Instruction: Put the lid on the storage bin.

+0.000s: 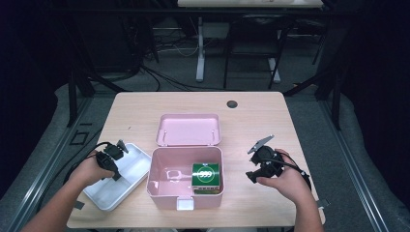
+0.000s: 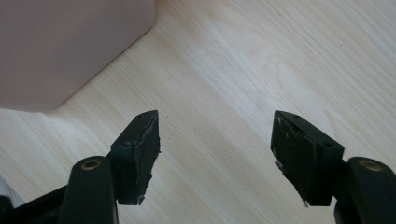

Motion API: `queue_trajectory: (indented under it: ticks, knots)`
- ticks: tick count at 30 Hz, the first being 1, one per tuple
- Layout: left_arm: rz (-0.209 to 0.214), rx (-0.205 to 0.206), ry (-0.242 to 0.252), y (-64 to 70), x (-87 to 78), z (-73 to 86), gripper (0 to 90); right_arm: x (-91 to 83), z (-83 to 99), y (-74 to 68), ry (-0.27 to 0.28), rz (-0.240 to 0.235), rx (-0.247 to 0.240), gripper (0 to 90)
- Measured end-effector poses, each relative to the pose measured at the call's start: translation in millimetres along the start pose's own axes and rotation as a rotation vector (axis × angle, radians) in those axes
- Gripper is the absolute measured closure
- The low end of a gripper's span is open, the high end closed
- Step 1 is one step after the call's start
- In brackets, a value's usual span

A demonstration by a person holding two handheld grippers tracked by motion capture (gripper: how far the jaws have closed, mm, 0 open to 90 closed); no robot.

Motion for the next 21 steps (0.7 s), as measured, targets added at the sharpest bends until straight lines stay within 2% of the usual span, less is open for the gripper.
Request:
queue_trajectory:
  ticks: [3,7,15,21]
  knots:
    - [0.001,-0.003,0.004,-0.1,-4.4,1.1,89.0,0.6,-0.3,0.0,0.015,-0.002,0.001,32.9]
    - [0.004,-0.009,0.016,1.0,-15.8,3.9,89.1,-1.0,0.4,0.8,0.001,0.002,-0.004,32.8]
    - [0.009,-0.009,0.028,2.7,-31.6,8.1,89.1,-1.0,-0.1,-0.1,0.006,0.002,-0.006,32.8]
    - [0.011,-0.015,0.042,6.4,-50.6,12.1,89.1,0.6,-0.3,-0.8,0.018,0.0,-0.001,32.8]
Point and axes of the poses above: each handheld gripper's, and its own axes: x roughly forward along the jaws, z roughly out of its underside, y roughly to its right, the point moved 5 cm from there along x, roughly forward along the jaws, and after that the axes turned 12 degrees about z, right-handed, at the moved point
